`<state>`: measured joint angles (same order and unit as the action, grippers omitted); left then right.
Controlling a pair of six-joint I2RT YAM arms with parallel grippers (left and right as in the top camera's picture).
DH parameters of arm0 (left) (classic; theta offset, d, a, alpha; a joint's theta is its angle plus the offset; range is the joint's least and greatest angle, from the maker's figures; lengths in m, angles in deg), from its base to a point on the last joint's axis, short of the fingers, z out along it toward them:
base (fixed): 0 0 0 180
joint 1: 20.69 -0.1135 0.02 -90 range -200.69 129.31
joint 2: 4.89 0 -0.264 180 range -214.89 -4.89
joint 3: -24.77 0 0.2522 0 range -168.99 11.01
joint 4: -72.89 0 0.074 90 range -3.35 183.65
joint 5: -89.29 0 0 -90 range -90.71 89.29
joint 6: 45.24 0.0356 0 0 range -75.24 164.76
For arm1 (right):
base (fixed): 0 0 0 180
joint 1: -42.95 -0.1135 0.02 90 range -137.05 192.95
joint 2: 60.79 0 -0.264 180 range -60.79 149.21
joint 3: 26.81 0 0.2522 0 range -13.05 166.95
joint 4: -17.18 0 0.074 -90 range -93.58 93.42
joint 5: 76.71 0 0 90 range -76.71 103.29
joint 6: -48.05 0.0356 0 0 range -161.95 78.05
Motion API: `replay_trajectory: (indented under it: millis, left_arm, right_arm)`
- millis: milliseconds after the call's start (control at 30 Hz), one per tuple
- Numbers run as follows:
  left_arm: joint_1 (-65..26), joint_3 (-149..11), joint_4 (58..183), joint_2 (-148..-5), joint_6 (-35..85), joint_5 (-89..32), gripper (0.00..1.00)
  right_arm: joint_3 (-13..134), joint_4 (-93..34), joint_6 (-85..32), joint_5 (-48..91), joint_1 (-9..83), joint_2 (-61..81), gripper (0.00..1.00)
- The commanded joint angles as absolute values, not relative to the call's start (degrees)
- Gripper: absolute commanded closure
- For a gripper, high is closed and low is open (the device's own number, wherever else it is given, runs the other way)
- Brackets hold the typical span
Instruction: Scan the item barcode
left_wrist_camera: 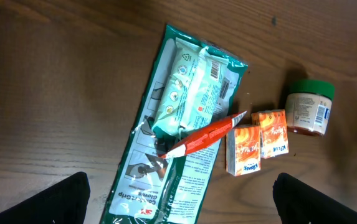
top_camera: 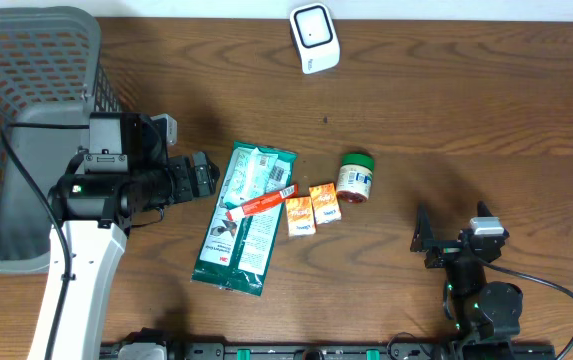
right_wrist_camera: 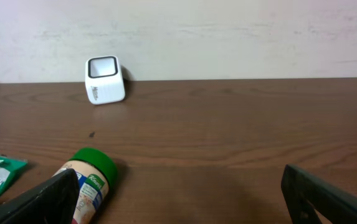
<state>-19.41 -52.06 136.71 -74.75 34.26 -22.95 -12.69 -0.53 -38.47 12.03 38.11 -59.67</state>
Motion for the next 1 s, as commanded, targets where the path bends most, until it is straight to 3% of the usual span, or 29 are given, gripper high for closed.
replay_trajectory:
  millis: [0, 667, 967]
  left_arm:
    - [-19.65, -52.98, 136.69, -74.88, 34.41, -23.62, 0.06]
    - [-19.65, -52.98, 136.67, -74.88, 34.41, -23.62, 0.06]
    - [-19.65, -52.98, 136.69, -74.88, 34.41, -23.62, 0.06]
  right_arm:
    - [-12.73, -0.7, -37.72, 12.29, 37.61, -59.71, 0.01]
    - [-11.42, -2.34, -37.68, 13.43, 37.61, -58.07, 0.01]
    - [10.0, -13.56, -32.0, 13.47, 37.61, -47.54, 0.01]
